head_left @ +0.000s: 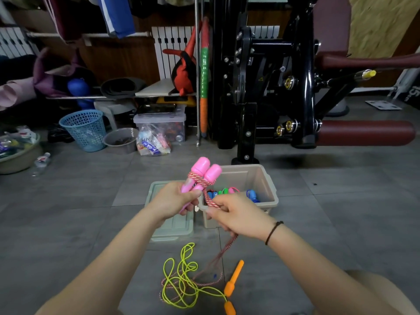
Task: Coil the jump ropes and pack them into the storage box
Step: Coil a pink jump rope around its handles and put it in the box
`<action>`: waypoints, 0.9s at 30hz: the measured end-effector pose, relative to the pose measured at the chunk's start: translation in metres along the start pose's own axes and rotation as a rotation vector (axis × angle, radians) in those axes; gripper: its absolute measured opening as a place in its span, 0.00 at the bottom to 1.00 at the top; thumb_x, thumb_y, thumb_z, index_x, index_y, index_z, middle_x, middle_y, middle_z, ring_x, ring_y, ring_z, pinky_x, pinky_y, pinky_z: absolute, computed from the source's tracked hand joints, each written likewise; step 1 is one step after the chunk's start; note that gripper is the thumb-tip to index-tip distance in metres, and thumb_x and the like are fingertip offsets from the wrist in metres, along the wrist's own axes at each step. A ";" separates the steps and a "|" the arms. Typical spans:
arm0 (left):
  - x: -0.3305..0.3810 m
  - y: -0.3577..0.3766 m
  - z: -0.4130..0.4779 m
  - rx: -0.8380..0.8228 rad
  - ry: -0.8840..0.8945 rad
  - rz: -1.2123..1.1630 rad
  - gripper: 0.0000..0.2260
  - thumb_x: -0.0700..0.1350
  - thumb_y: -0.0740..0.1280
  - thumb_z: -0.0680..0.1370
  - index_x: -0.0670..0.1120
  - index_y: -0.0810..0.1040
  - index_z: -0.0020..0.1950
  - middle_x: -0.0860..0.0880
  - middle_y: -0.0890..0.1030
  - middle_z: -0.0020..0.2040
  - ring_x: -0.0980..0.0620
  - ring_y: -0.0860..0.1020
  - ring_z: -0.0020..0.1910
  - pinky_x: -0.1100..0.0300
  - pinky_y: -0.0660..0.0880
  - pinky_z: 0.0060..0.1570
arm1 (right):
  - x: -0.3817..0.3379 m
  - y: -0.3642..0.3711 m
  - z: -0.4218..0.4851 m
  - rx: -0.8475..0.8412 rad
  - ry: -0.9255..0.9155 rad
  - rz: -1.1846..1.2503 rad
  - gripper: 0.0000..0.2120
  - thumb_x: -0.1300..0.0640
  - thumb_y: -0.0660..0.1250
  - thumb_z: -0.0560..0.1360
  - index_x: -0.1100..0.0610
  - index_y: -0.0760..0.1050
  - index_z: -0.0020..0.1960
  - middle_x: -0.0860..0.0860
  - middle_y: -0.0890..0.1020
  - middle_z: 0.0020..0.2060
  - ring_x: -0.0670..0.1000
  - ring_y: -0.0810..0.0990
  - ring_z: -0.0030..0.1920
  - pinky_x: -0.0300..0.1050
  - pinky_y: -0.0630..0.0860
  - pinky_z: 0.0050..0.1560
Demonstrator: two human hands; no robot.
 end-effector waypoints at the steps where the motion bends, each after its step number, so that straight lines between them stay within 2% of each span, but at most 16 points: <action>1: 0.000 0.003 0.001 0.001 0.010 0.082 0.06 0.43 0.66 0.78 0.41 0.78 0.44 0.47 0.80 0.35 0.54 0.75 0.28 0.64 0.70 0.26 | -0.004 -0.001 -0.001 -0.003 -0.015 -0.018 0.13 0.53 0.61 0.79 0.62 0.76 0.42 0.44 0.72 0.21 0.40 0.72 0.21 0.34 0.71 0.27; 4: 0.003 0.017 0.001 -0.041 0.055 0.423 0.10 0.46 0.66 0.77 0.42 0.80 0.41 0.44 0.83 0.37 0.51 0.79 0.31 0.66 0.72 0.26 | -0.007 -0.010 -0.003 -0.012 -0.025 -0.020 0.13 0.51 0.62 0.78 0.52 0.76 0.37 0.45 0.76 0.21 0.44 0.74 0.22 0.39 0.75 0.30; 5: 0.004 0.022 0.000 -0.070 0.060 0.528 0.09 0.46 0.65 0.77 0.43 0.80 0.41 0.43 0.84 0.40 0.50 0.80 0.34 0.64 0.73 0.29 | -0.008 -0.014 -0.003 -0.002 -0.033 -0.044 0.13 0.50 0.63 0.77 0.51 0.77 0.35 0.46 0.76 0.21 0.44 0.74 0.22 0.40 0.76 0.31; 7: 0.003 0.034 -0.004 -0.125 0.073 0.703 0.07 0.48 0.66 0.76 0.46 0.80 0.42 0.43 0.84 0.44 0.46 0.82 0.42 0.59 0.76 0.38 | -0.009 -0.024 -0.001 0.046 -0.066 -0.107 0.16 0.47 0.65 0.75 0.52 0.78 0.32 0.46 0.76 0.20 0.43 0.73 0.22 0.36 0.72 0.31; 9: 0.006 0.048 -0.011 -0.154 0.124 0.914 0.10 0.53 0.67 0.76 0.47 0.79 0.47 0.43 0.82 0.49 0.43 0.80 0.50 0.56 0.75 0.46 | -0.004 -0.035 0.003 0.130 -0.079 -0.163 0.19 0.42 0.67 0.72 0.51 0.75 0.27 0.48 0.74 0.19 0.44 0.72 0.23 0.35 0.67 0.29; 12: 0.014 0.069 -0.022 -0.190 0.265 1.241 0.17 0.57 0.63 0.77 0.48 0.75 0.59 0.42 0.79 0.56 0.40 0.77 0.56 0.52 0.74 0.51 | 0.010 -0.044 0.009 0.190 -0.057 -0.309 0.25 0.29 0.63 0.64 0.51 0.74 0.27 0.49 0.74 0.22 0.45 0.73 0.28 0.45 0.73 0.32; 15: 0.027 0.075 -0.031 -0.226 0.390 1.334 0.16 0.57 0.62 0.78 0.48 0.75 0.59 0.44 0.79 0.57 0.41 0.77 0.56 0.52 0.73 0.51 | 0.031 -0.045 0.017 0.143 0.010 -0.323 0.24 0.27 0.64 0.59 0.48 0.71 0.24 0.47 0.73 0.22 0.44 0.71 0.28 0.47 0.72 0.33; 17: 0.034 0.073 -0.036 -0.258 0.453 1.236 0.15 0.57 0.63 0.77 0.47 0.75 0.56 0.46 0.79 0.55 0.42 0.77 0.55 0.54 0.72 0.51 | 0.040 -0.044 0.020 0.114 0.050 -0.245 0.26 0.27 0.65 0.57 0.51 0.70 0.24 0.46 0.71 0.21 0.45 0.68 0.27 0.47 0.70 0.31; 18: 0.037 0.071 -0.039 -0.270 0.478 1.163 0.15 0.57 0.64 0.77 0.47 0.75 0.54 0.46 0.79 0.55 0.44 0.77 0.54 0.55 0.72 0.50 | 0.041 -0.041 0.023 0.096 0.053 -0.197 0.25 0.30 0.68 0.60 0.52 0.70 0.25 0.46 0.70 0.21 0.44 0.67 0.27 0.45 0.68 0.31; 20: 0.045 0.063 -0.044 -0.269 0.507 0.968 0.13 0.55 0.66 0.76 0.46 0.76 0.51 0.47 0.80 0.51 0.48 0.77 0.49 0.58 0.71 0.46 | 0.052 -0.034 0.026 0.057 0.107 0.016 0.18 0.46 0.71 0.69 0.55 0.73 0.28 0.45 0.71 0.22 0.42 0.68 0.26 0.38 0.66 0.31; 22: 0.054 0.048 -0.045 -0.211 0.479 0.680 0.09 0.51 0.70 0.74 0.46 0.77 0.46 0.48 0.81 0.41 0.55 0.76 0.38 0.61 0.70 0.38 | 0.060 -0.031 0.023 0.029 0.166 0.236 0.13 0.60 0.68 0.74 0.59 0.73 0.31 0.45 0.74 0.25 0.41 0.71 0.27 0.37 0.68 0.34; 23: 0.057 0.036 -0.043 -0.158 0.433 0.503 0.07 0.49 0.71 0.74 0.47 0.77 0.43 0.49 0.80 0.36 0.59 0.74 0.31 0.63 0.70 0.34 | 0.062 -0.033 0.022 0.037 0.159 0.232 0.12 0.61 0.67 0.75 0.57 0.74 0.33 0.45 0.74 0.27 0.41 0.72 0.28 0.35 0.69 0.33; 24: 0.056 0.024 -0.040 -0.092 0.377 0.346 0.06 0.47 0.71 0.74 0.48 0.77 0.40 0.50 0.79 0.32 0.60 0.73 0.27 0.64 0.70 0.32 | 0.060 -0.037 0.019 0.056 0.147 0.161 0.12 0.57 0.66 0.76 0.55 0.74 0.34 0.44 0.73 0.26 0.41 0.70 0.27 0.34 0.67 0.31; 26: 0.051 0.001 -0.033 0.042 0.278 0.163 0.07 0.46 0.70 0.75 0.47 0.78 0.38 0.52 0.78 0.27 0.58 0.71 0.23 0.63 0.70 0.29 | 0.057 -0.042 0.015 0.104 0.125 0.049 0.16 0.48 0.63 0.77 0.55 0.75 0.34 0.44 0.68 0.23 0.42 0.64 0.24 0.34 0.61 0.26; 27: 0.047 -0.008 -0.029 0.092 0.233 0.106 0.07 0.46 0.70 0.75 0.46 0.79 0.38 0.52 0.77 0.26 0.57 0.70 0.23 0.63 0.69 0.28 | 0.056 -0.042 0.013 0.107 0.122 0.039 0.17 0.46 0.62 0.77 0.54 0.76 0.35 0.44 0.66 0.21 0.42 0.62 0.23 0.35 0.60 0.26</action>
Point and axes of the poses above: each hand's wrist, its own z-axis towards the middle knuckle, its own y-axis out of the palm, x = y × z, the point moved 10 cm from there along z, towards the middle knuckle
